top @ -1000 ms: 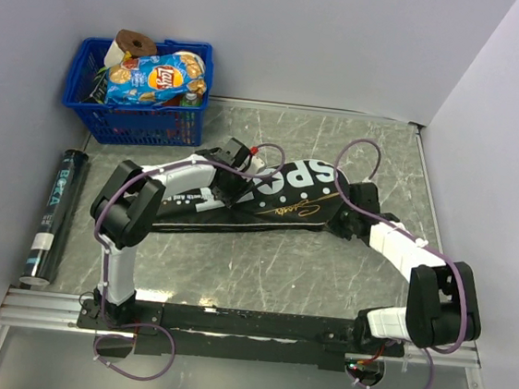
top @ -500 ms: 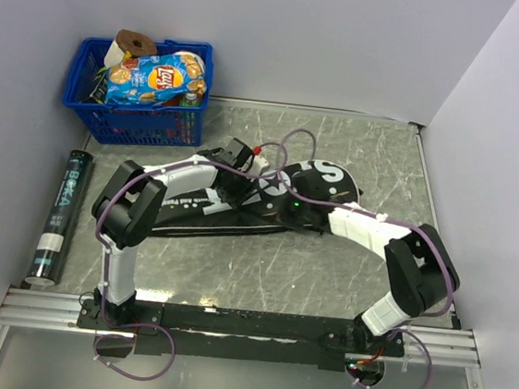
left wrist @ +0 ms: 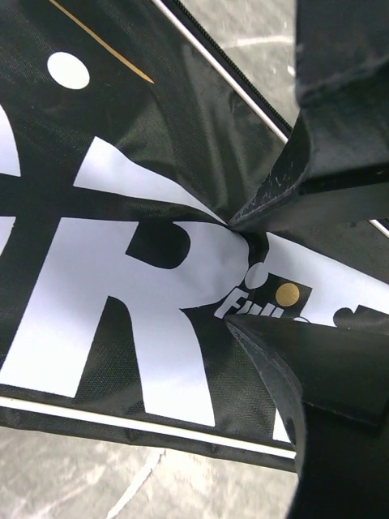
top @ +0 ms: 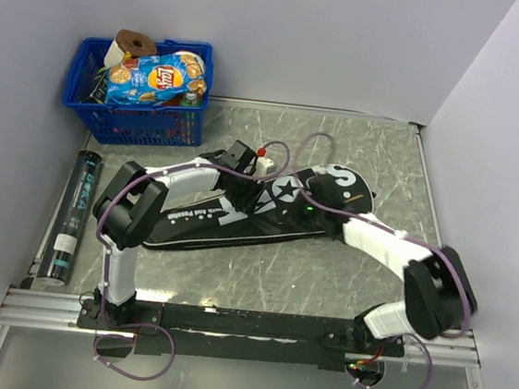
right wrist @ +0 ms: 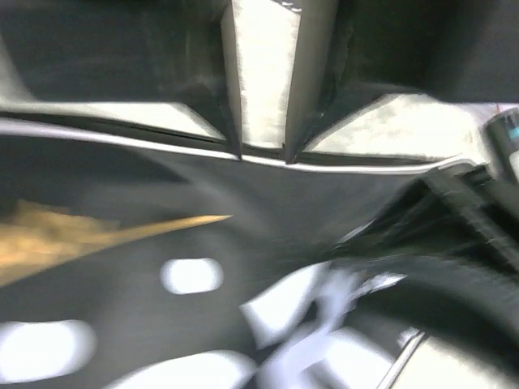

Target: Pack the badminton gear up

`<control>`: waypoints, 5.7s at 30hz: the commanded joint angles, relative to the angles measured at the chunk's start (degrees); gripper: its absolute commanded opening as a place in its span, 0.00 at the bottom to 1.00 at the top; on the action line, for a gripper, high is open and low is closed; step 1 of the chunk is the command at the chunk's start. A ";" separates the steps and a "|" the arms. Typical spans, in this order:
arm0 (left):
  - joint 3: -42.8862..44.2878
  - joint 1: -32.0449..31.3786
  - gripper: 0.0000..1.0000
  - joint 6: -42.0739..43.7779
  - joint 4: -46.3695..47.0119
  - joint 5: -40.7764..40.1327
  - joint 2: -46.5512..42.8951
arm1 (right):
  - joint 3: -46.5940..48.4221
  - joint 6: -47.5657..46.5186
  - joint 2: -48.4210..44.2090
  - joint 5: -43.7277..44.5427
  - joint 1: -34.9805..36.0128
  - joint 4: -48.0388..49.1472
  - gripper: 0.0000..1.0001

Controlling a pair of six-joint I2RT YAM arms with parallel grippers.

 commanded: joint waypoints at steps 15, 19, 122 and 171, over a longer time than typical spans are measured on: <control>-1.45 -1.34 0.43 -6.45 -0.34 5.54 -0.28 | -6.64 -13.22 -11.48 14.61 -16.50 -18.09 0.45; -0.92 -1.43 0.43 -6.54 -0.96 4.92 -0.54 | -7.17 -13.13 -9.99 15.13 -16.76 -18.18 0.44; -6.01 -3.10 0.60 -21.83 -11.42 -11.35 -26.11 | -18.08 -9.42 -12.54 -16.24 -15.52 -0.15 0.00; -31.95 -9.51 0.51 -32.37 11.87 -3.34 -20.05 | -3.40 6.11 2.57 -7.28 25.49 3.18 0.00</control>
